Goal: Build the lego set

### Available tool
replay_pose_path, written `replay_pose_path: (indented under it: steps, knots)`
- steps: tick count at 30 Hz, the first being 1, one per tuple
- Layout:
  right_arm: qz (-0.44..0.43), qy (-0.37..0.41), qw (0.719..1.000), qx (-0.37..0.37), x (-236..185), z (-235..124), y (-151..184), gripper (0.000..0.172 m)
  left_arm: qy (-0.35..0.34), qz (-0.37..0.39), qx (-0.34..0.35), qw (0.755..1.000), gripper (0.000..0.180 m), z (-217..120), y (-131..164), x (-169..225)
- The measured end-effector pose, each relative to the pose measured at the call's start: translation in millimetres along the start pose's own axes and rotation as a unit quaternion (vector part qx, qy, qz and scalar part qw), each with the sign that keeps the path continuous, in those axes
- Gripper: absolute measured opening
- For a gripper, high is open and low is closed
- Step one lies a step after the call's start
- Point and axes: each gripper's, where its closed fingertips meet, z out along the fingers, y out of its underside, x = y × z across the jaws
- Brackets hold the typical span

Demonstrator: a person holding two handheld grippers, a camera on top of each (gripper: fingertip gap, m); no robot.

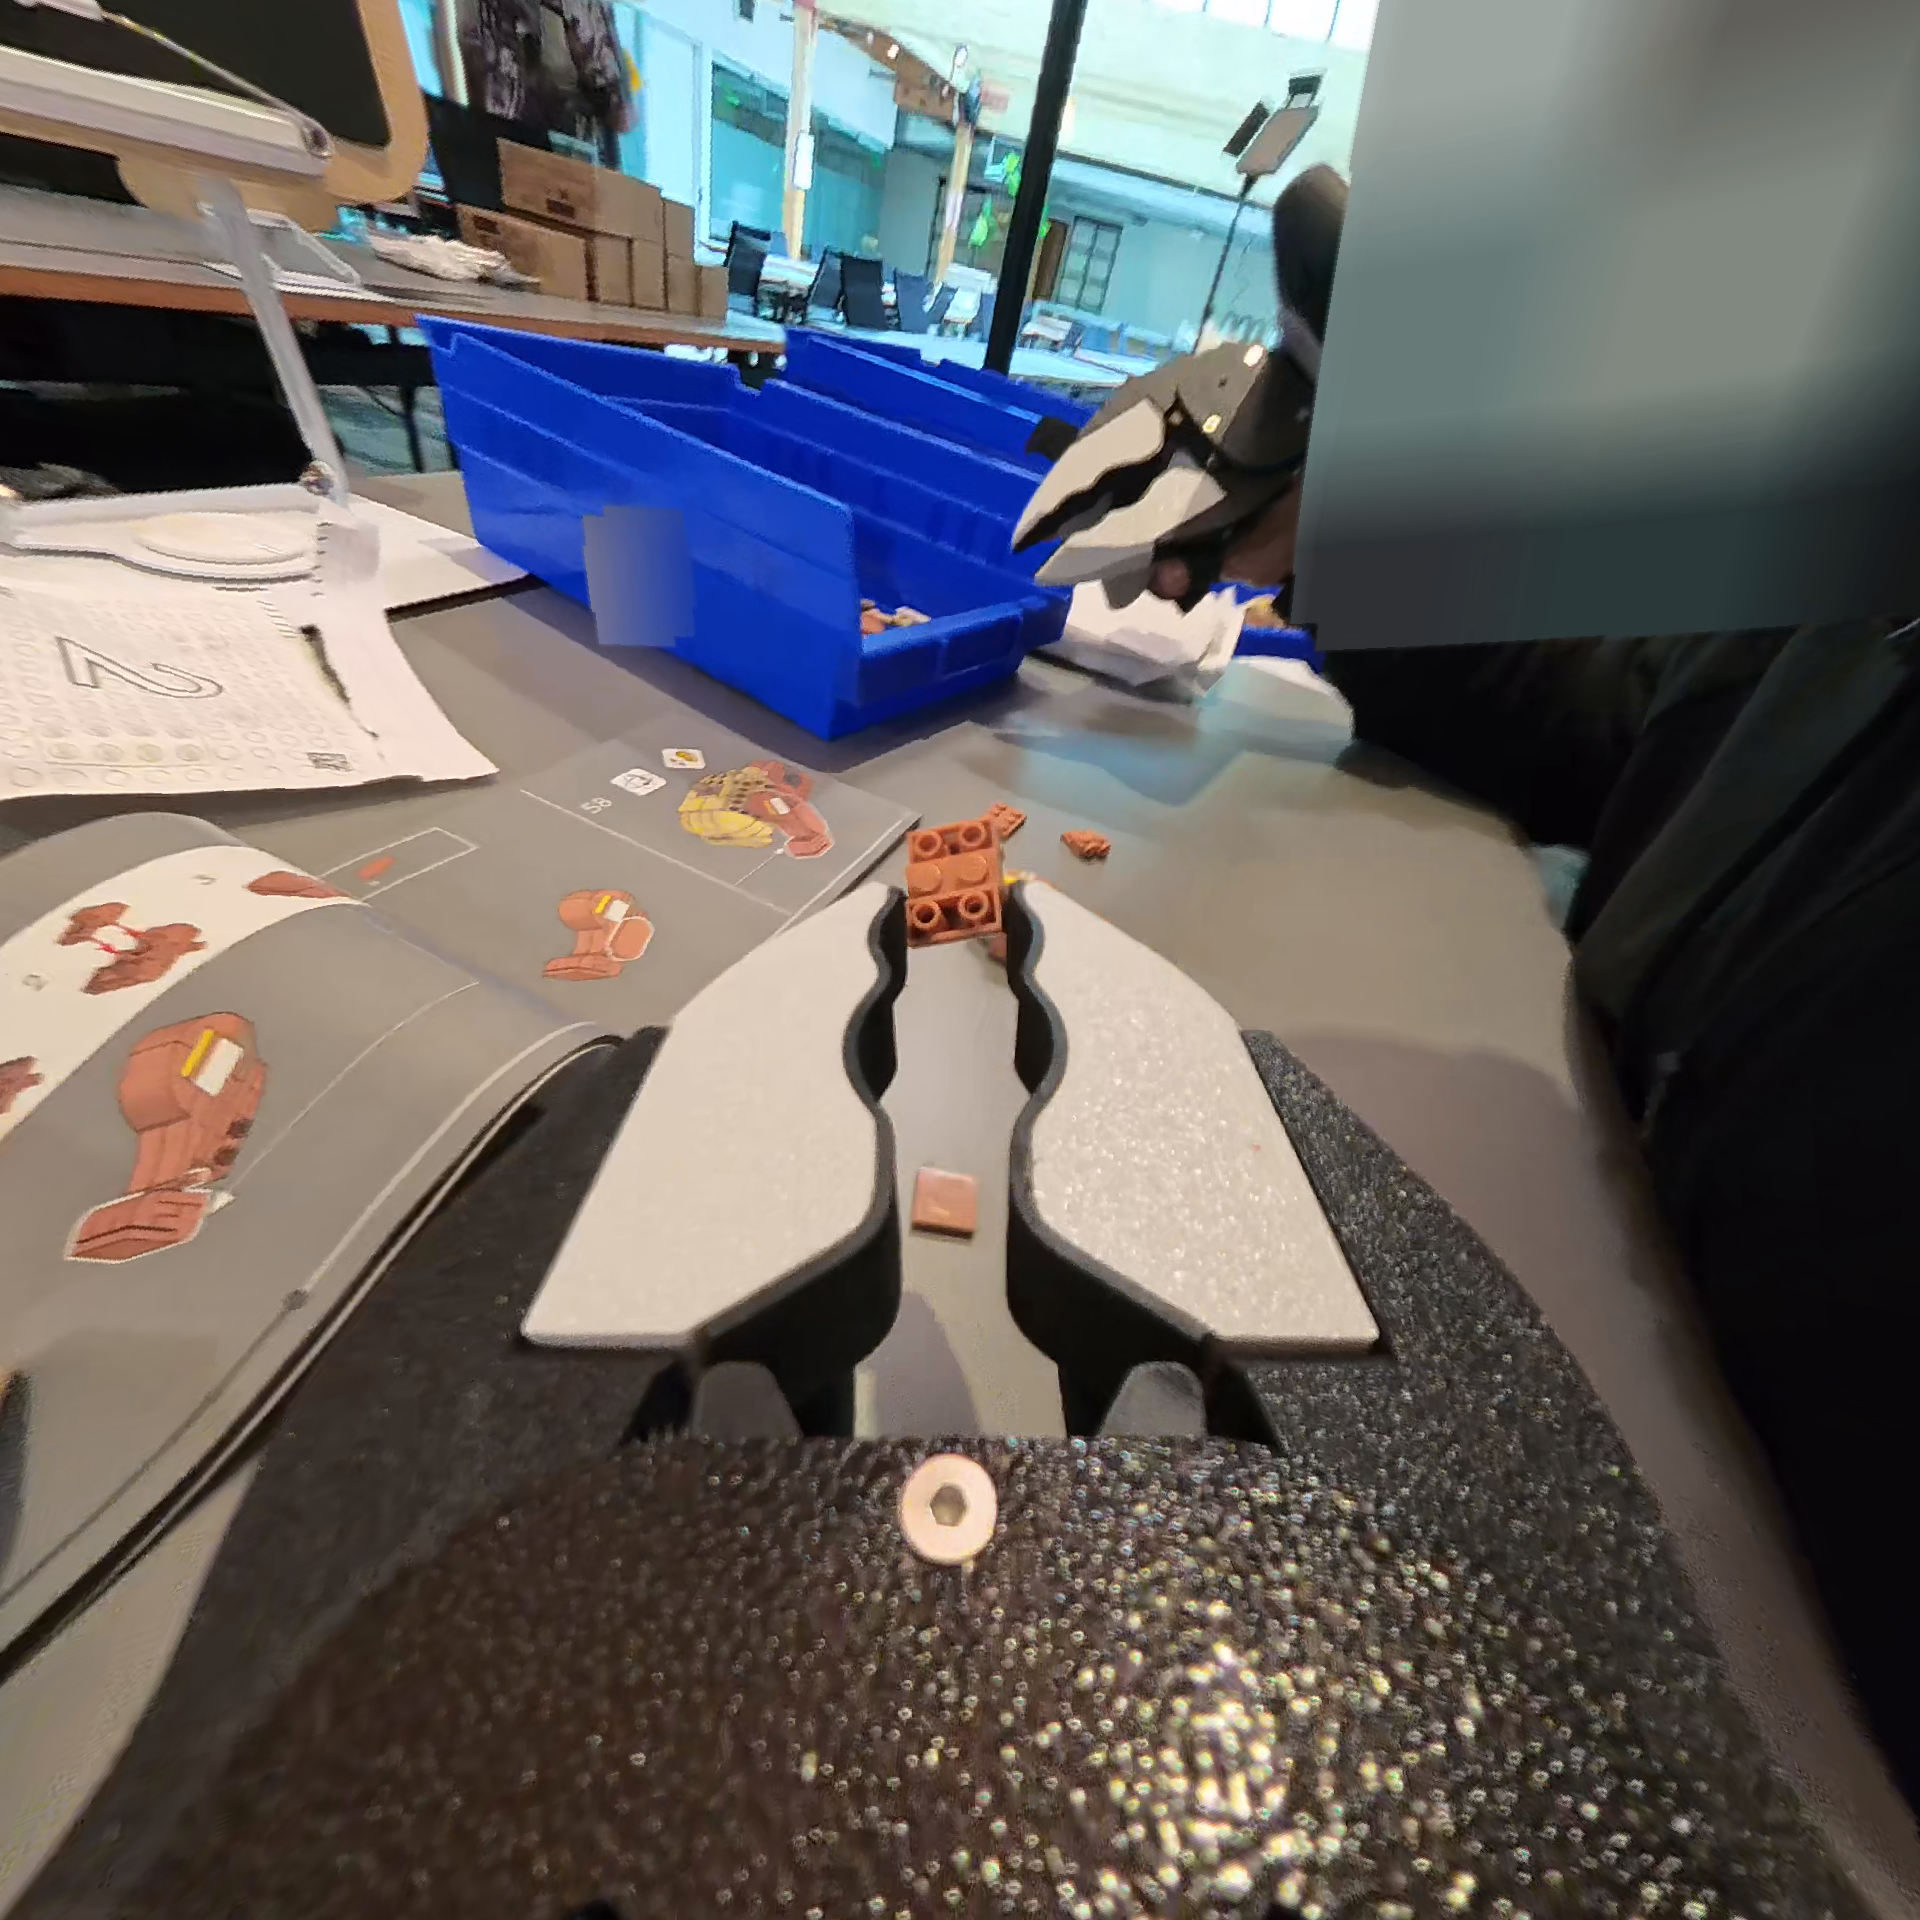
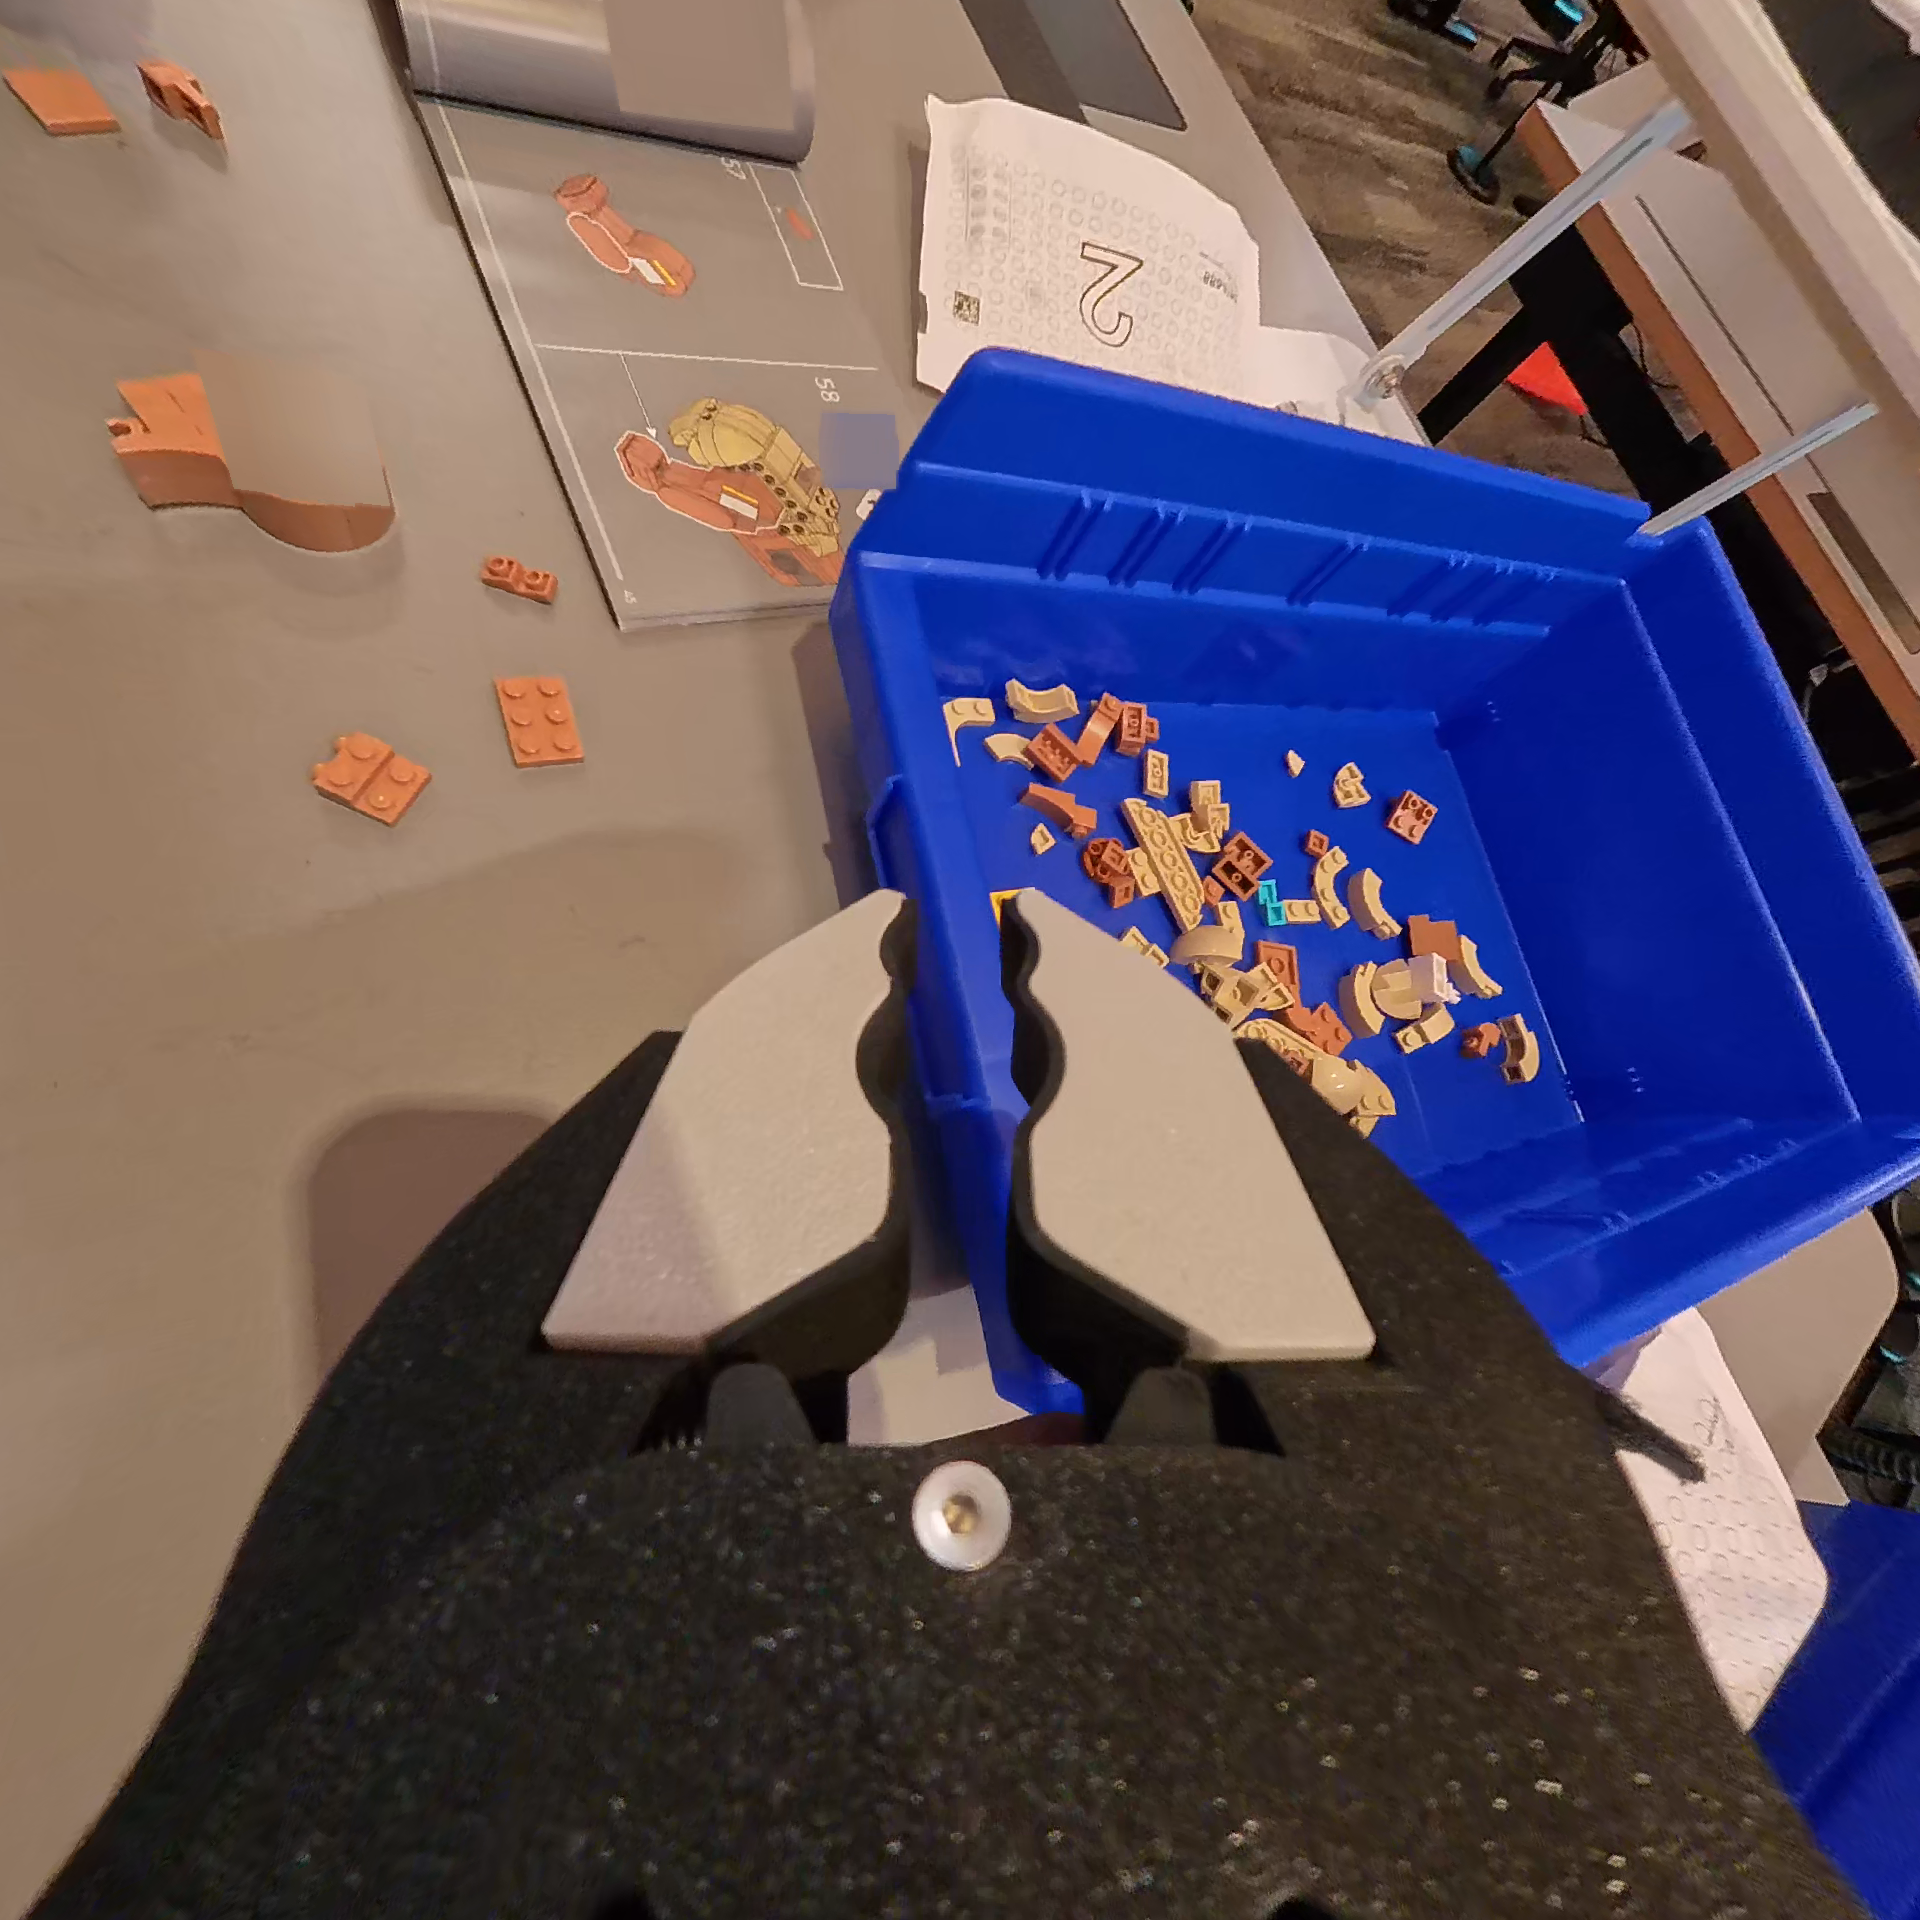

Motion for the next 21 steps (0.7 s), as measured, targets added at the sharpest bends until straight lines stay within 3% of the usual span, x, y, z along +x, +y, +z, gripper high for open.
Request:
replay_pose_path:
  steps: [8, 21]
  knots:
    - [-0.003, -0.016, 1.0, 0.0, -7, 3, -1, 0.015, 0.027, -0.065, 0.032, 0.997, 0.017, -3, -6, 0]
    - [-0.021, -0.088, 0.996, 0.011, -53, 23, -4, 0.016, -0.038, 0.027, -0.029, 0.998, 0.017, 7, 7, -3]
